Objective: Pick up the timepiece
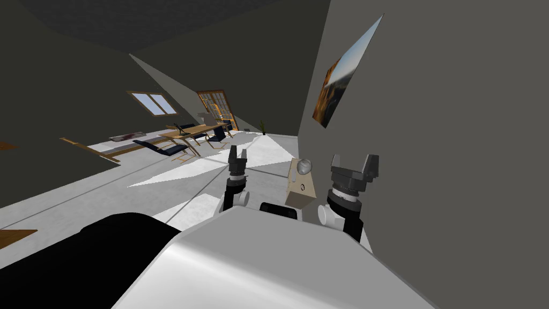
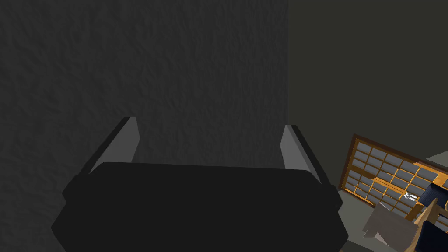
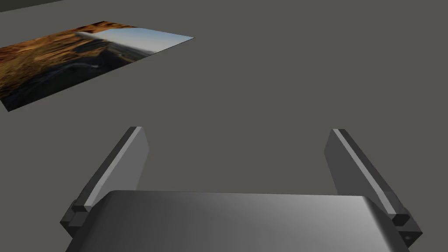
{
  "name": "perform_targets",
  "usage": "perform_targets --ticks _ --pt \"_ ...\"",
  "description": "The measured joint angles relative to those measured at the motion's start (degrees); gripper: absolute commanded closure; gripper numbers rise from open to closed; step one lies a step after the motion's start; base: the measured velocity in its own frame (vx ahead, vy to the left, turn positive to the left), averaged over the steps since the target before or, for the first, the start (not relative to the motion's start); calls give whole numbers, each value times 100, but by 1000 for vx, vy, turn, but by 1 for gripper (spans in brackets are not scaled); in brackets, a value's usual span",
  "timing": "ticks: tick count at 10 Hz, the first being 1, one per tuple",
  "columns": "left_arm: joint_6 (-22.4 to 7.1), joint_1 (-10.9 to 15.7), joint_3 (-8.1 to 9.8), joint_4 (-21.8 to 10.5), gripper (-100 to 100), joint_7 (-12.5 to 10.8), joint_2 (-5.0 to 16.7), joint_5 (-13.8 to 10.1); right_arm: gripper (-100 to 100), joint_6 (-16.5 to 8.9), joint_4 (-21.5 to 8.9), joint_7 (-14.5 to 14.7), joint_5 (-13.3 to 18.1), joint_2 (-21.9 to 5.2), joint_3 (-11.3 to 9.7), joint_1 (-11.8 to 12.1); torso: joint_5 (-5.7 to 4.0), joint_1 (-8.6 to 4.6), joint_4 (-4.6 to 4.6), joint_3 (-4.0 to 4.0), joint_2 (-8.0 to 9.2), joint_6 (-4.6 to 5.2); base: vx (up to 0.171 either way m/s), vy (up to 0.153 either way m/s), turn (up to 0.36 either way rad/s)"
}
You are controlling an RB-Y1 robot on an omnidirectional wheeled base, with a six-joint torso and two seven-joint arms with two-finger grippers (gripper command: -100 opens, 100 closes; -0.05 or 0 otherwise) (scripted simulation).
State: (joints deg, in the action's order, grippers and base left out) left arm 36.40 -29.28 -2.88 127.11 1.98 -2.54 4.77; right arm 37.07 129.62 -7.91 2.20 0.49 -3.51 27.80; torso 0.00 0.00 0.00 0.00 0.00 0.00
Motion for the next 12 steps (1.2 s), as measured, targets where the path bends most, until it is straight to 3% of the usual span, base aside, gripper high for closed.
perform_targets --ticks 6,9,12 --pt "0 0 -1 0 0 0 -1 0 -100 -398 -559 53 336 -871 -106 -185 5 21 1 4 7 -1 -17 50 32" --pt "0 0 -1 0 0 0 0 0 -100 -740 -950 76 533 -1217 -134 -452 4 18 1 2 4 -1 -15 53 36" --pt "0 0 -1 0 0 0 -1 0 -100 -1088 -1647 157 870 -1599 -250 -741 6 28 2 4 8 -1 -25 71 52"
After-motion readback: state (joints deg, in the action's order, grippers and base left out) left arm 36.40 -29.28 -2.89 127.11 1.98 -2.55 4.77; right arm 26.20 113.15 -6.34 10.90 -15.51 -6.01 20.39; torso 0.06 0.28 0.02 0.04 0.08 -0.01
